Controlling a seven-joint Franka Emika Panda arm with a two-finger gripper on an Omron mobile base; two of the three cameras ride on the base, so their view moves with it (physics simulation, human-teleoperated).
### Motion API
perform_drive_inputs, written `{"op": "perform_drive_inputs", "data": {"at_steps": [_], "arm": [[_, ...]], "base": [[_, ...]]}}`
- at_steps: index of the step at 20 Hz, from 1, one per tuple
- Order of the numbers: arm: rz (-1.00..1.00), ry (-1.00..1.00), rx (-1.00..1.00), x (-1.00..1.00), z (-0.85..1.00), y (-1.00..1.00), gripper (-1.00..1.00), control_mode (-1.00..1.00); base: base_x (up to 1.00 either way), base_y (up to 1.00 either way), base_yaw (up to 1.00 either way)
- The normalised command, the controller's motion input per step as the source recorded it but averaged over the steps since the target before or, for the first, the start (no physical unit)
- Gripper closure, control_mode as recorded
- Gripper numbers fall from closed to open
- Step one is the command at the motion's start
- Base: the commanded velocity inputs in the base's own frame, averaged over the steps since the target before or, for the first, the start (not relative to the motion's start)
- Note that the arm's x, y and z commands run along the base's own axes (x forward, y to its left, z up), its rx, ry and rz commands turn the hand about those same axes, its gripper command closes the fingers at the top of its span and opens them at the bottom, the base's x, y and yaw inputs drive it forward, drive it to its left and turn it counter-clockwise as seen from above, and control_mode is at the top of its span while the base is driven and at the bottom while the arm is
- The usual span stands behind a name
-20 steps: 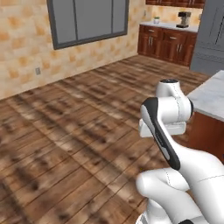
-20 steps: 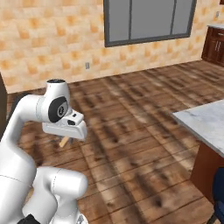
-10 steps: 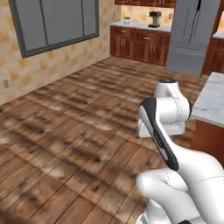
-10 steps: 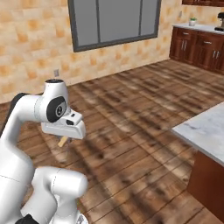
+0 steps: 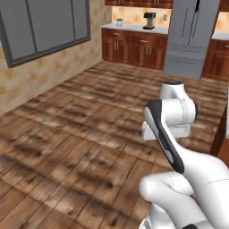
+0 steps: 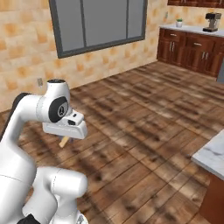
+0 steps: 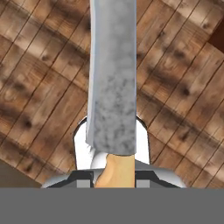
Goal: Pick up the metallic utensils from the counter and place them in the open drawer. Make sure not to pick up any wooden utensils.
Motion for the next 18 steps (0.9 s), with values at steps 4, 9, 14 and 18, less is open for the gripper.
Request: {"op": "perform_drive_inputs", "data": {"at_steps": [4, 9, 14, 18], "arm": [[0.0, 0.0, 0.0, 0.0, 0.0, 0.0, 1.0, 1.0], [0.0, 0.0, 0.0, 0.0, 0.0, 0.0, 1.0, 1.0], [0.0, 0.0, 0.0, 0.0, 0.0, 0.0, 1.0, 1.0], [0.0, 0.0, 0.0, 0.0, 0.0, 0.0, 1.0, 1.0]], "base": [[1.0, 0.96, -0.41], [1.0, 1.0, -0.43], [1.0, 1.0, -0.43], [1.0, 1.0, -0.44]]}}
